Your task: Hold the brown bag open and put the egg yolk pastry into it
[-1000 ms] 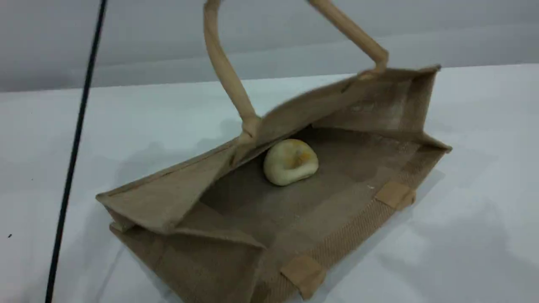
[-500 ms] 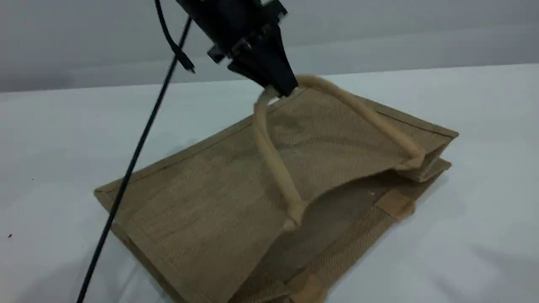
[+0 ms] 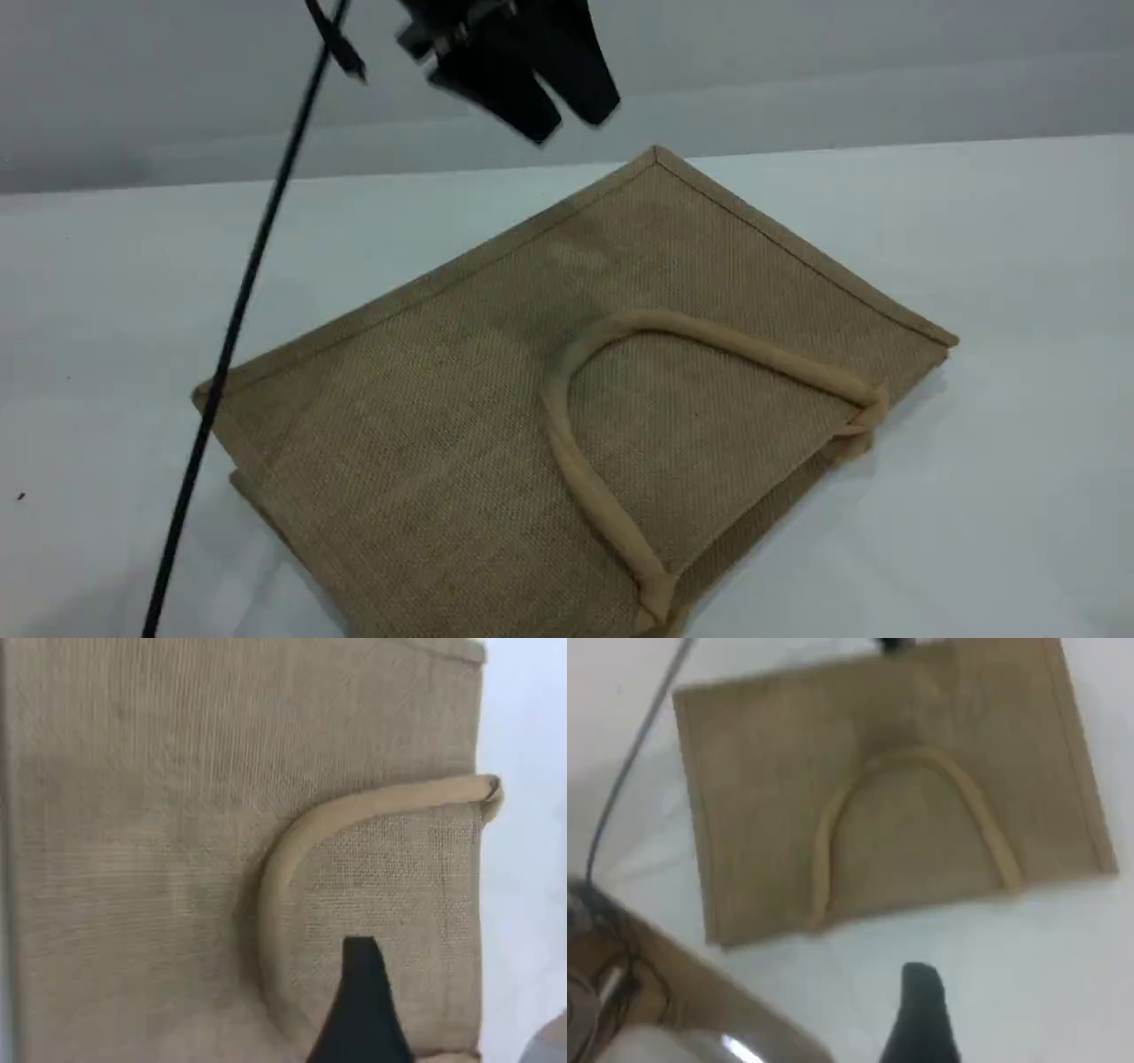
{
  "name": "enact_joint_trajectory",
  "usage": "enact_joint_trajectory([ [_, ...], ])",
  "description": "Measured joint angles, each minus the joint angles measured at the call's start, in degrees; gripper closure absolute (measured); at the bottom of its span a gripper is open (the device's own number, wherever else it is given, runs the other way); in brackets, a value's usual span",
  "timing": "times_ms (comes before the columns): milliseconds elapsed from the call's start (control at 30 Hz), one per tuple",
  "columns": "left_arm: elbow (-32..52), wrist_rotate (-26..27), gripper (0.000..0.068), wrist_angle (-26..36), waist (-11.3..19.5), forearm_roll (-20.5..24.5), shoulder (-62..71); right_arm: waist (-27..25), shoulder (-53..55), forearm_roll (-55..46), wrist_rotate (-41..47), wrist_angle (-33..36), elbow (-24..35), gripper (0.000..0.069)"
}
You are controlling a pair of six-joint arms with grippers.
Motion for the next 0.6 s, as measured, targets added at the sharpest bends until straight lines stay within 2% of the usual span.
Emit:
enact_joint_trajectory([
  [167, 0.00, -1.85, 0.0190, 0.05, -0.25, 4.19, -6.46, 0.00, -5.56, -2.01, 2.44, 3.87, 4.64, 0.0214],
  [467, 0.00, -7.61, 0.0190, 0.17, -0.33, 11.32, -17.77, 0.00, -21.90, -7.72, 8.61, 0.13, 19.72, 0.0214],
  [600, 0.06, -8.74, 0.0190, 0.11, -1.03, 12.60, -21.76, 0.00, -31.74, -10.08, 11.64, -1.72, 24.44, 0.0214],
])
